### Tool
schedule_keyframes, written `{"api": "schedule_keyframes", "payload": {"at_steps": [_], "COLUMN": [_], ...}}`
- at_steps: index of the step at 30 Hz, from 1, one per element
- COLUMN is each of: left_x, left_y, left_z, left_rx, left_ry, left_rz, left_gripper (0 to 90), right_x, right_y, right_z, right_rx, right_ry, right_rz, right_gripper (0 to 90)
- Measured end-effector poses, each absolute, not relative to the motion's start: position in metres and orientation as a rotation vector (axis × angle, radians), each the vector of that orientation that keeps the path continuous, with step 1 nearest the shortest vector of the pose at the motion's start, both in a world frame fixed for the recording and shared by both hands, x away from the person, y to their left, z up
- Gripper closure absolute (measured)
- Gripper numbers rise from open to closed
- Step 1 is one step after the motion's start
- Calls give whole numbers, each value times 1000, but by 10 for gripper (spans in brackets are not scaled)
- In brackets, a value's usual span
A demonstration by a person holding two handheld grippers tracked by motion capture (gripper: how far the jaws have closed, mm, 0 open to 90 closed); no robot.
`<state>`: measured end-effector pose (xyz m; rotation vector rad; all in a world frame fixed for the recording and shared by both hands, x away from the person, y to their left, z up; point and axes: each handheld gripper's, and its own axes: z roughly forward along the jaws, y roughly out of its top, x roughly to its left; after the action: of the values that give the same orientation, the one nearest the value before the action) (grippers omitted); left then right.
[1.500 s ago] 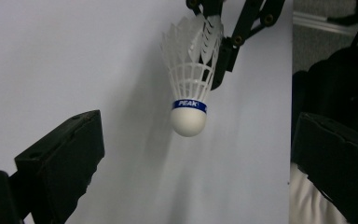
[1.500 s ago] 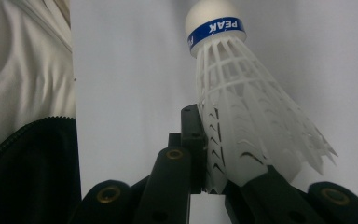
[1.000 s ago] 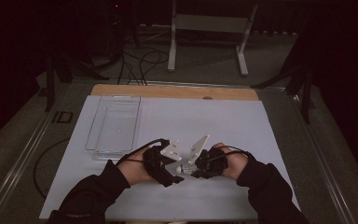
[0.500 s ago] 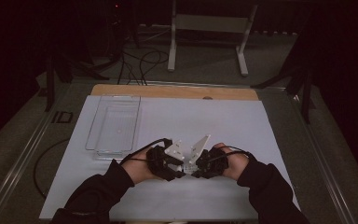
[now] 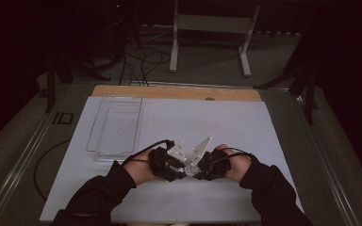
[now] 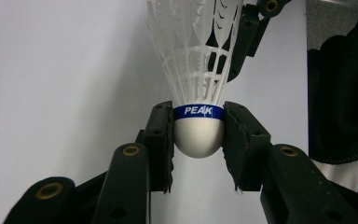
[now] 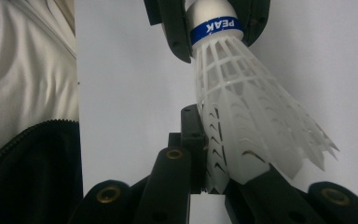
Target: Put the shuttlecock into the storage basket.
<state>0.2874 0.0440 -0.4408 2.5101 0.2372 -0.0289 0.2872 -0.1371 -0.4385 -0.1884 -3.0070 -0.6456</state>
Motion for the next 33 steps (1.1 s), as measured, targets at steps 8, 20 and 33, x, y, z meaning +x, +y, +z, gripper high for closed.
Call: {"api": "schedule_keyframes", "payload": {"at_steps": [8, 20, 33], "left_x": [290, 292, 296], "left_y": [42, 46, 59], "left_z": [-439, -436, -434], "left_rx": [2540, 2545, 2552], "left_ry": [233, 260, 299], "left_rz": [-35, -14, -5], "left_gripper": [654, 654, 654], "right_x": [287, 287, 293], "right_y": [-136, -141, -149], "right_z": [-439, -445, -450], "right_rx": [-187, -268, -418], "right_ry": [-3014, -3022, -3030], "right_rz": [-651, -672, -739], "right_gripper": [886, 541, 239]}}
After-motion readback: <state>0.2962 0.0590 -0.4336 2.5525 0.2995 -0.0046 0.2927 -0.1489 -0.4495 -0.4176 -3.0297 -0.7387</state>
